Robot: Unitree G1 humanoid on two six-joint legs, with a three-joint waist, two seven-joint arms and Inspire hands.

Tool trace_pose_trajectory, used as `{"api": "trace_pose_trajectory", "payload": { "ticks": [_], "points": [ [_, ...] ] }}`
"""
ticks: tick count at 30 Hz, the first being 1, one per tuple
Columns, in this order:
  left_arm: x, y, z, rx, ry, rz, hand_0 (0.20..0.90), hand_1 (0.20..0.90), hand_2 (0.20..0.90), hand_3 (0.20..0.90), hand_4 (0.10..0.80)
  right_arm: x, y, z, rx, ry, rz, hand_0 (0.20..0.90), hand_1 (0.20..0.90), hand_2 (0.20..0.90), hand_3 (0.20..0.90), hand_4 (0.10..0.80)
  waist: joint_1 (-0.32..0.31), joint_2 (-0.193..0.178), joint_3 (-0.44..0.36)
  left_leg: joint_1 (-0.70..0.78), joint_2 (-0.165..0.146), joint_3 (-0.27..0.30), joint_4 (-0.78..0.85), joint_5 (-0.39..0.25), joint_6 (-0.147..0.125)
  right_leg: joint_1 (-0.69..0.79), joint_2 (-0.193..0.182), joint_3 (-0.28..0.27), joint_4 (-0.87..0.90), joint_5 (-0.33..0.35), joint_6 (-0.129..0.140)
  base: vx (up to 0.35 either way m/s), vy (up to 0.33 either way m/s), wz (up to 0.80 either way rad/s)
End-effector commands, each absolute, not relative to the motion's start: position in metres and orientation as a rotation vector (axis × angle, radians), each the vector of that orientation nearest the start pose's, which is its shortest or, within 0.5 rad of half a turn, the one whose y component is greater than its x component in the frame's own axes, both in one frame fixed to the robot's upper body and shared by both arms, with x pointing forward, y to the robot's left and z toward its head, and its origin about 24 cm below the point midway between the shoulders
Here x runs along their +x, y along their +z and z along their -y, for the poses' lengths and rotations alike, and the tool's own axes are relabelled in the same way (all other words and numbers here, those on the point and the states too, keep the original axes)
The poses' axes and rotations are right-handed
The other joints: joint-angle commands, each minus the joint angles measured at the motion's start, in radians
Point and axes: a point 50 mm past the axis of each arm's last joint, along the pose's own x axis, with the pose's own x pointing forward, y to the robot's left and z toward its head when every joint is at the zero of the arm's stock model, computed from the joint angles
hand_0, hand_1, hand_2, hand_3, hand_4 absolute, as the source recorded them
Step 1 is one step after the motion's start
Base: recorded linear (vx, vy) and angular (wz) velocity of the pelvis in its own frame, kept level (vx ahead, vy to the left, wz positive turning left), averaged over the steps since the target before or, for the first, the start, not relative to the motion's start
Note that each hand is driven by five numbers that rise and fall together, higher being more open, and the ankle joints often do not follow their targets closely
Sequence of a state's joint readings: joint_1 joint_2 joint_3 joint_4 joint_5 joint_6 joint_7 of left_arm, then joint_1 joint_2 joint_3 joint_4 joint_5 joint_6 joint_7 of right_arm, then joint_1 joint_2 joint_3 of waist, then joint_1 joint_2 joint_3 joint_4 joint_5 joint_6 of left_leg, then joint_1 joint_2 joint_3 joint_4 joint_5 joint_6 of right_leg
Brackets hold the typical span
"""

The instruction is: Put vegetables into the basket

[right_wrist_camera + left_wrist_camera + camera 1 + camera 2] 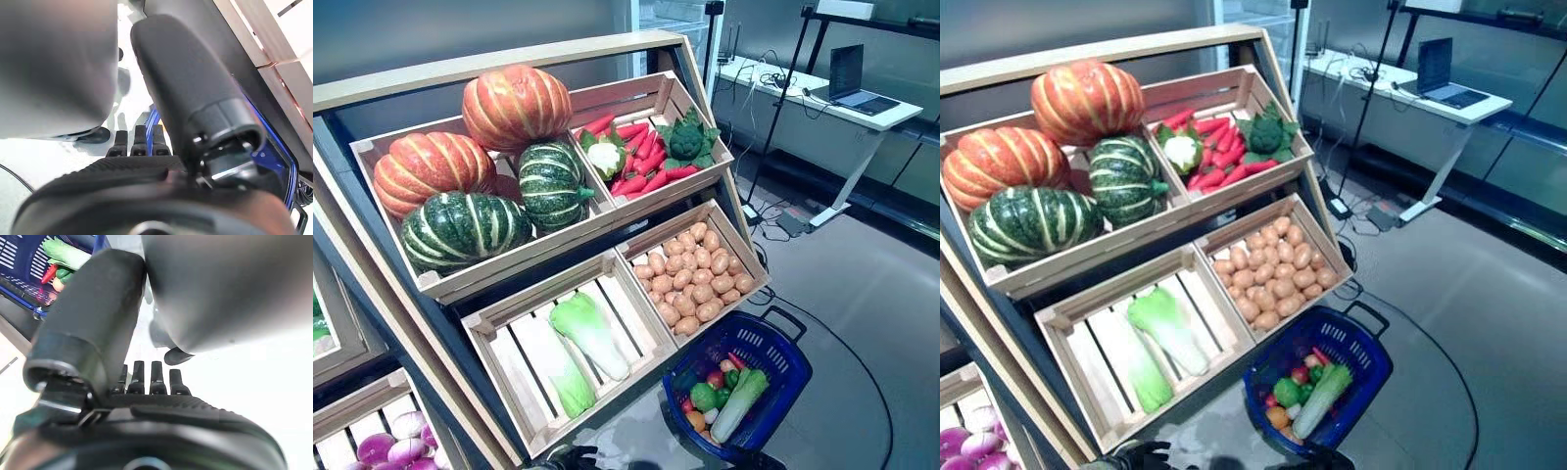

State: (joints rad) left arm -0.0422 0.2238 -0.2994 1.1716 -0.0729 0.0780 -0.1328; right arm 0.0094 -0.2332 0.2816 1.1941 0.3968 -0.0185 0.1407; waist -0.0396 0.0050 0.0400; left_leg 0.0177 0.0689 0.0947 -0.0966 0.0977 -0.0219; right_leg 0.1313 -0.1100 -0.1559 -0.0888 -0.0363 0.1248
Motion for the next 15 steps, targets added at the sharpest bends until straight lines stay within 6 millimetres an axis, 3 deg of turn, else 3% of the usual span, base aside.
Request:
{"api": "trace_pose_trajectory", "payload": {
  "ticks": [1,15],
  "points": [
    [0.1328,-0.1555,-0.2053,0.291,-0.213,-1.183,0.9,0.9,0.9,0.9,0.8,0.1304,-0.1542,0.1968,0.058,0.029,-1.054,0.9,0.9,0.9,0.9,0.8,0.009,-0.015,0.036,0.08,0.028,0.043,0.009,-0.108,-0.019,-0.042,-0.064,0.021,0.019,0.059,0.021,0.0,0.0,0.0],
    [0.1337,-0.1558,-0.1994,0.295,-0.286,-1.182,0.9,0.9,0.9,0.9,0.8,0.1302,-0.1548,0.1939,0.035,0.066,-1.068,0.9,0.9,0.9,0.9,0.8,0.004,-0.012,0.031,0.086,0.023,0.048,0.009,-0.111,-0.019,-0.039,-0.061,0.024,0.018,0.057,0.021,0.0,0.0,0.0]
  ]
}}
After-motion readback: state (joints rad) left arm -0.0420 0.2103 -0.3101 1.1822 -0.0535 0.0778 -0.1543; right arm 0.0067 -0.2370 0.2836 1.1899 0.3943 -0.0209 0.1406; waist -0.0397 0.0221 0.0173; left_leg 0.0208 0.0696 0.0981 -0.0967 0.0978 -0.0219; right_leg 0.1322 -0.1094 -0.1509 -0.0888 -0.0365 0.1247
